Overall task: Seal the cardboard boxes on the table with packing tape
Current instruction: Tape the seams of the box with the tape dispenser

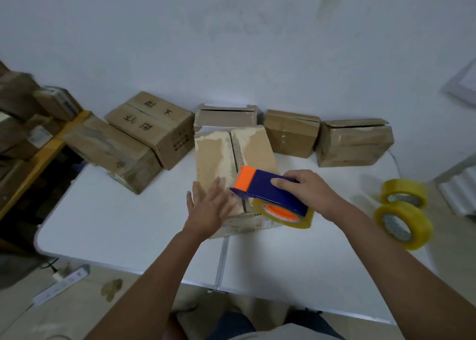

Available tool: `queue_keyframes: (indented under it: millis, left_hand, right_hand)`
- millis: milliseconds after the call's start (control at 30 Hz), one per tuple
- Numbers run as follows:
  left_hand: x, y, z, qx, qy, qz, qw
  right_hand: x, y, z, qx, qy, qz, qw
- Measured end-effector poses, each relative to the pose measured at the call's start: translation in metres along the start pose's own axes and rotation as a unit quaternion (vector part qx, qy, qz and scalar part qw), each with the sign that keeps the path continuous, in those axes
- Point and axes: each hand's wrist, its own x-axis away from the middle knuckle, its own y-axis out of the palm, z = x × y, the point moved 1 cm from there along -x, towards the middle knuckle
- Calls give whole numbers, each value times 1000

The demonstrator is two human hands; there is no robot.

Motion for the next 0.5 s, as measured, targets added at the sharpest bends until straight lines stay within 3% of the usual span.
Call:
queue_keyframes:
  millis: [67, 100, 133, 200, 233, 267, 333, 500]
  left_hand:
    - [8, -15, -4, 146, -12, 112, 983]
    - [13, -26, -2, 259, -57, 134, 955]
    - [17, -36, 2, 388, -117, 108, 908]
    - [22, -47, 10, 613, -203, -5, 764]
    - [23, -50, 12, 671, -218, -47, 707]
    - [24, -53, 13, 703, -221, -77, 672]
    - [25, -59, 12, 724, -212, -102, 648]
    - [28, -65, 7, 731, -183, -116, 647]
  right_hand:
    - [-2, 5, -5, -16, -4, -3, 1000]
    - [-3, 7, -7, -30, -8, -5, 999]
    - [-4, 9, -8, -44, -12, -9, 999]
    - [-6, 11, -11, -56, -19, -15, 998]
    - [-7, 12, -12, -54, -21, -19, 998]
    - [-8, 13, -13, -47, -24, -23, 998]
    - [-8, 14, -14, -30, -32, -30, 999]
    - [-7, 14, -10, -13, -30, -55, 998]
